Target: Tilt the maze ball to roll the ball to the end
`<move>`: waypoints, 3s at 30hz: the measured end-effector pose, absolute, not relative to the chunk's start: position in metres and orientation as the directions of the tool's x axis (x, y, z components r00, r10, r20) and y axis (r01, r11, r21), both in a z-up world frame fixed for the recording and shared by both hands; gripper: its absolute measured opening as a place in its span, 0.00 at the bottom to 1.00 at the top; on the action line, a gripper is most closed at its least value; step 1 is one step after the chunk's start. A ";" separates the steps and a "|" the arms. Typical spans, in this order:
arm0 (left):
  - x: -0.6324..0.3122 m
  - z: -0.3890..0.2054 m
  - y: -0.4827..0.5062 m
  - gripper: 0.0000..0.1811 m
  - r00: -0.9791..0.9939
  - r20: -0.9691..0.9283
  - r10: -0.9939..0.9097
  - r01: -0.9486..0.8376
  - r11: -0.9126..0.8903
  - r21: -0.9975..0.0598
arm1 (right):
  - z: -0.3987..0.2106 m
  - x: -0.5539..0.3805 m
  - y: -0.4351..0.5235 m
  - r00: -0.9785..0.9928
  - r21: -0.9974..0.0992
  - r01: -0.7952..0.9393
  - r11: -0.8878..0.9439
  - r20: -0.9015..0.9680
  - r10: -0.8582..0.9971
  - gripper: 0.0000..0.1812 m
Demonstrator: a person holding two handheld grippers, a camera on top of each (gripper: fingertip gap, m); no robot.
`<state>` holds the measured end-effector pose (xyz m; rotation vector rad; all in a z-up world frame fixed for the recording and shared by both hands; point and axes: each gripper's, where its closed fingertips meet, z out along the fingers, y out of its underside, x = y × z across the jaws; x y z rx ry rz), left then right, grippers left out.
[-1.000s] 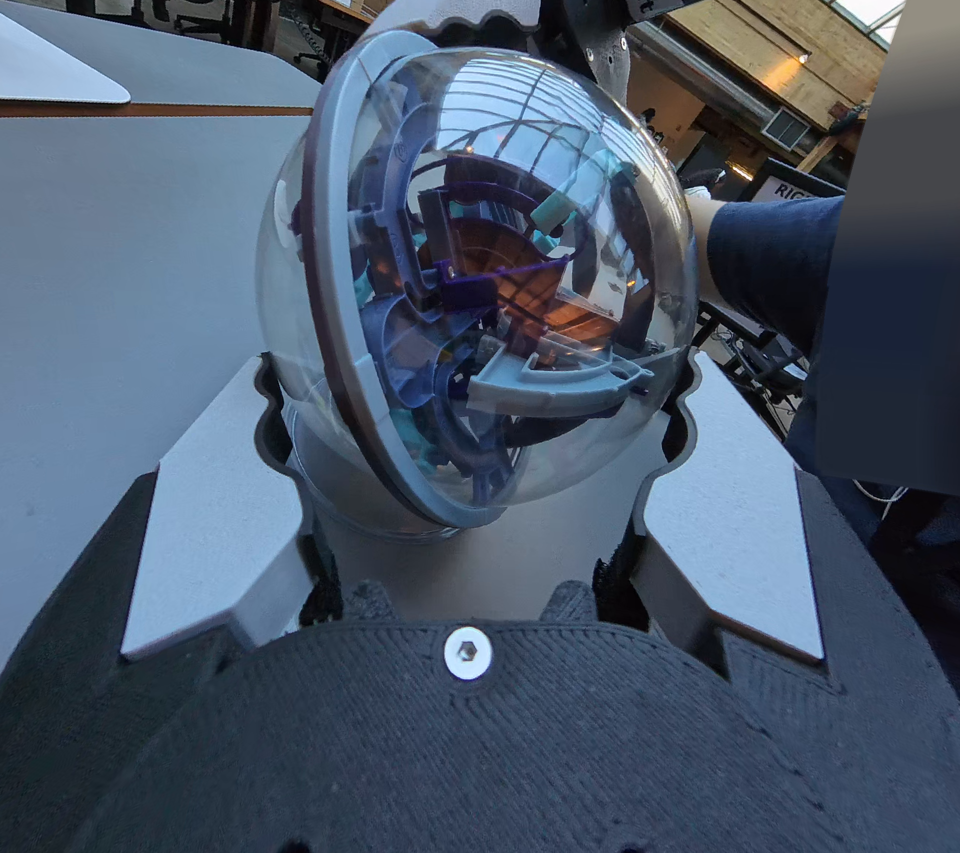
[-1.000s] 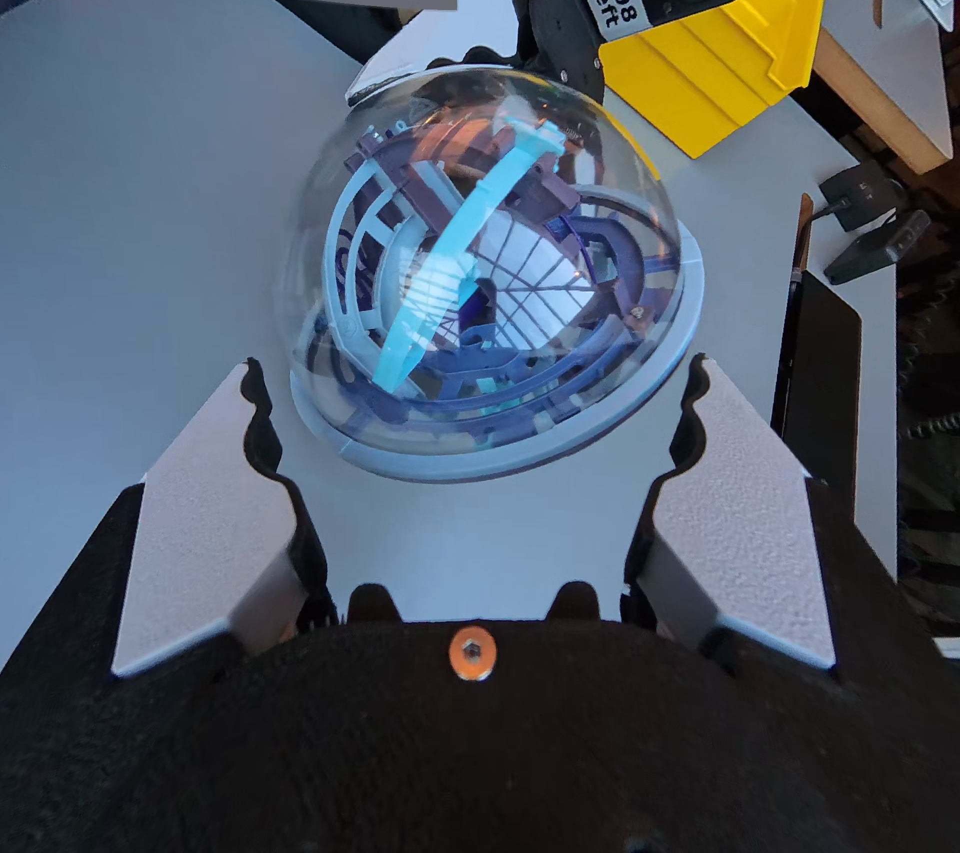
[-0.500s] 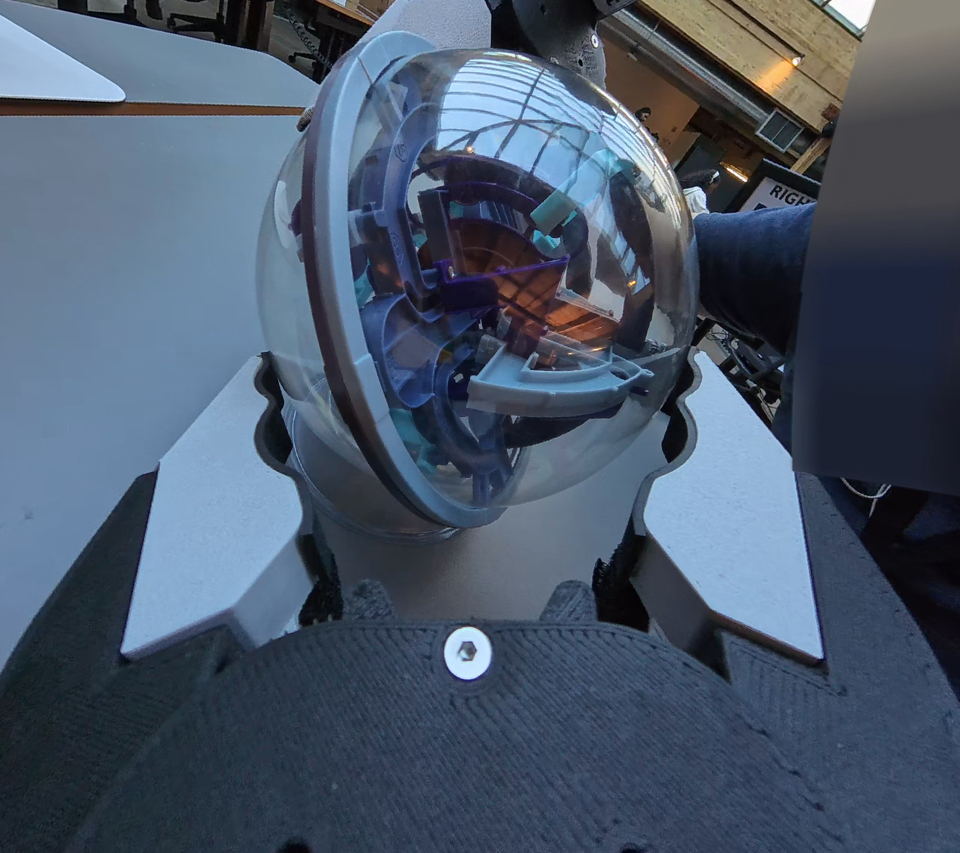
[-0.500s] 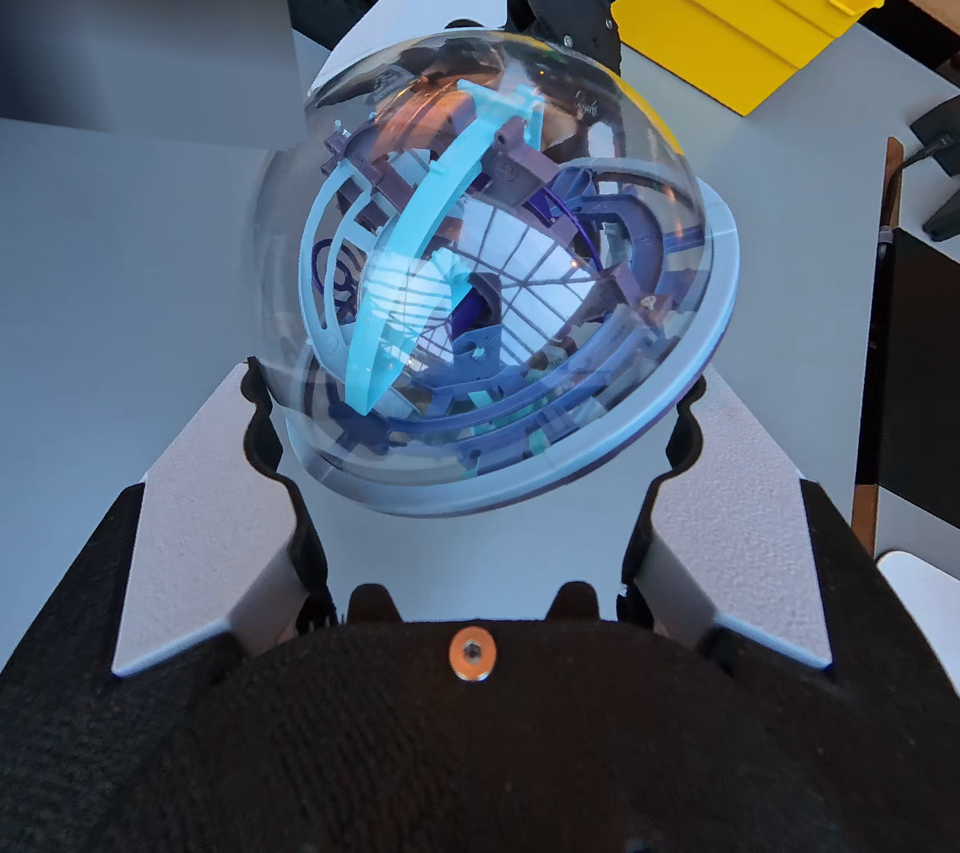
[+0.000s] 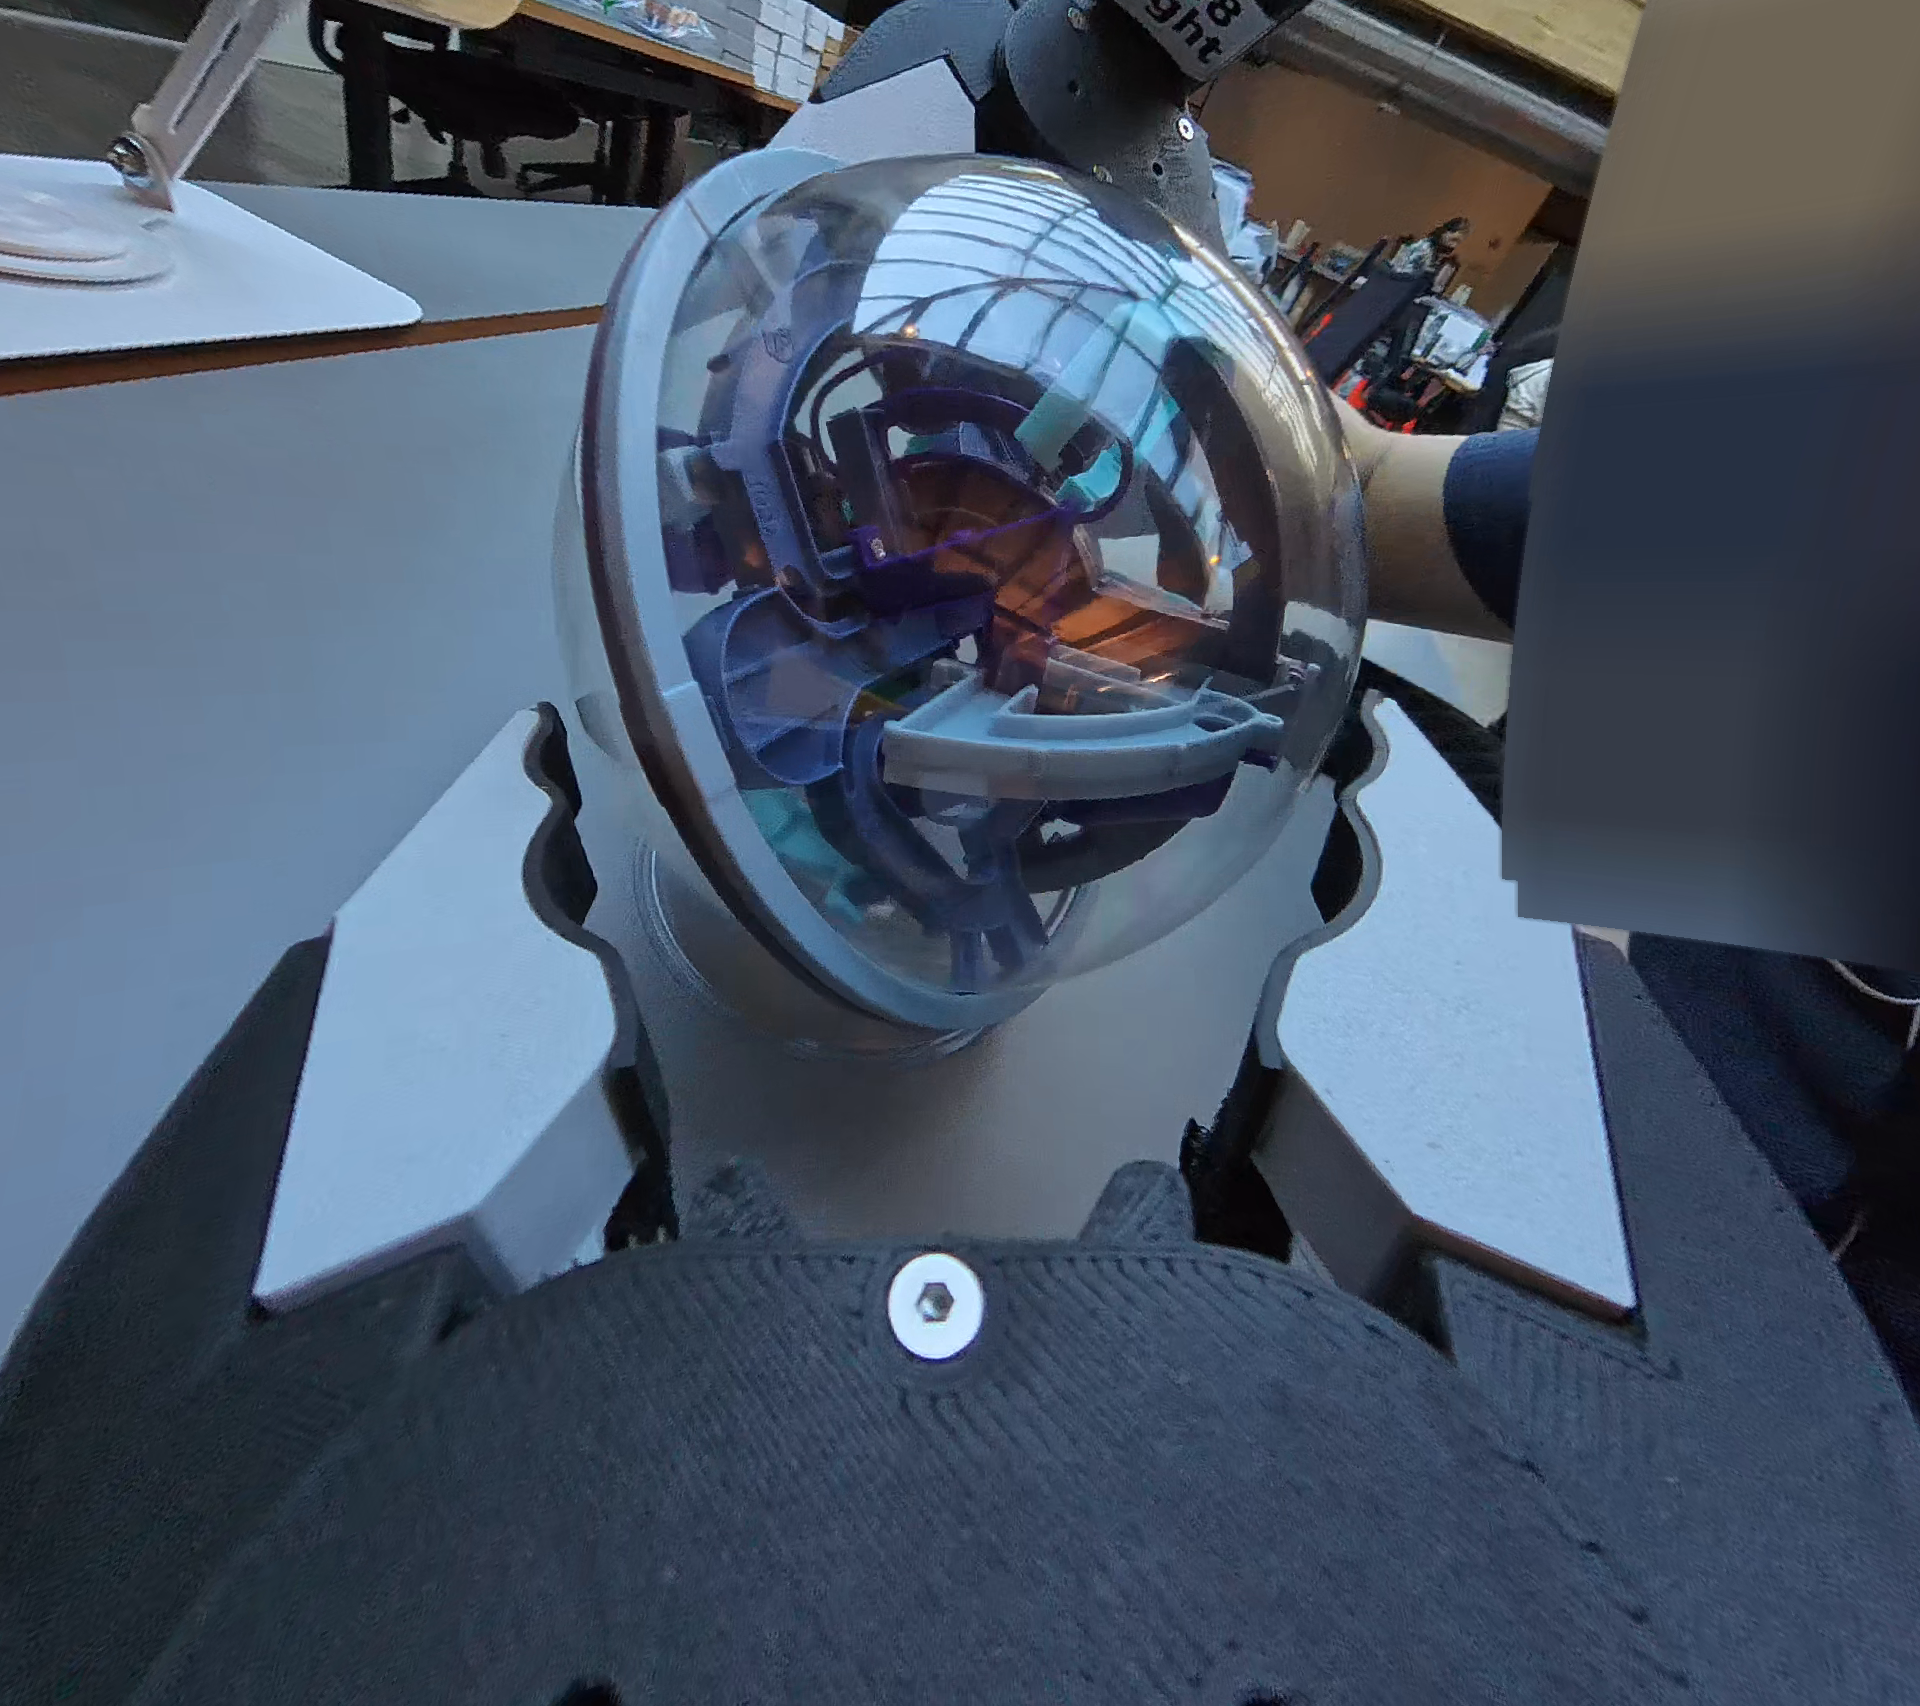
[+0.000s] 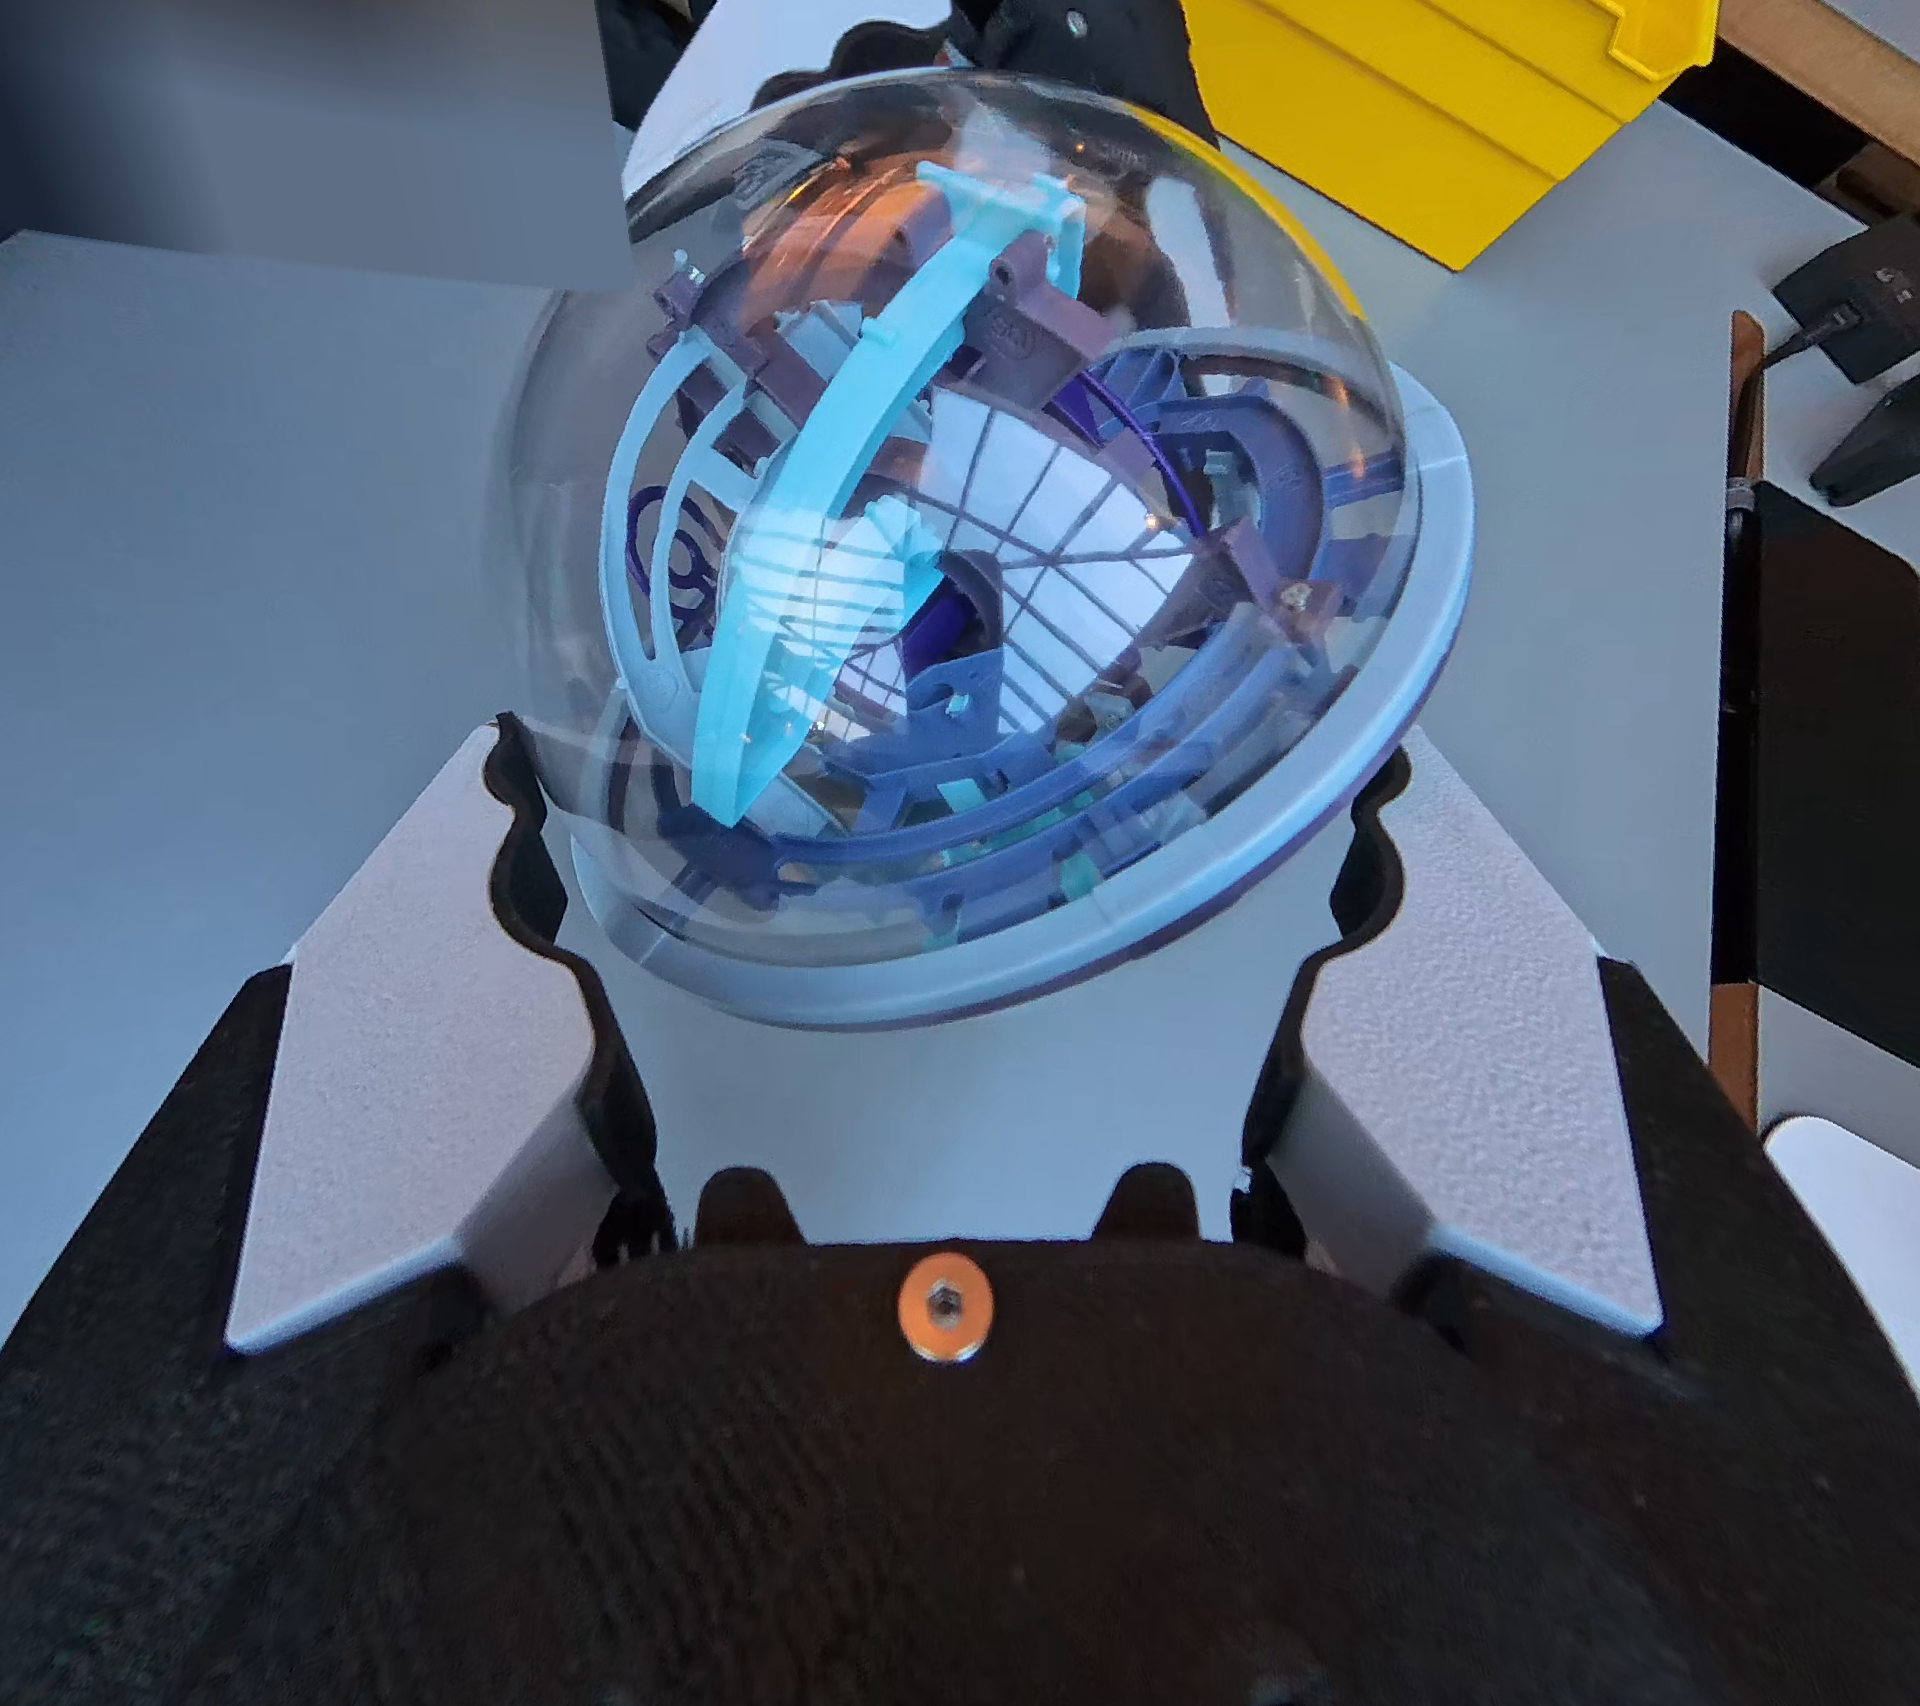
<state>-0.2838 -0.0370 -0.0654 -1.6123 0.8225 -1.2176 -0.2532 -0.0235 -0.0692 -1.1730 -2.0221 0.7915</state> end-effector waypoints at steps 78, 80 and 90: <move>-0.268 -0.097 -0.042 0.86 0.778 0.168 -0.605 -0.057 -0.335 -0.940 | -0.060 -0.259 -0.028 -0.280 -0.886 0.354 0.299 0.205 0.938 0.84; -0.269 -0.091 -0.041 0.86 0.782 0.153 -0.604 -0.048 -0.303 -0.952 | -0.058 -0.259 -0.028 -0.275 -0.893 0.344 0.291 0.200 0.940 0.84; -0.275 -0.058 -0.043 0.86 0.777 0.172 -0.606 0.062 -0.198 -0.978 | -0.036 -0.266 -0.032 -0.246 -0.961 0.234 0.147 0.088 0.965 0.84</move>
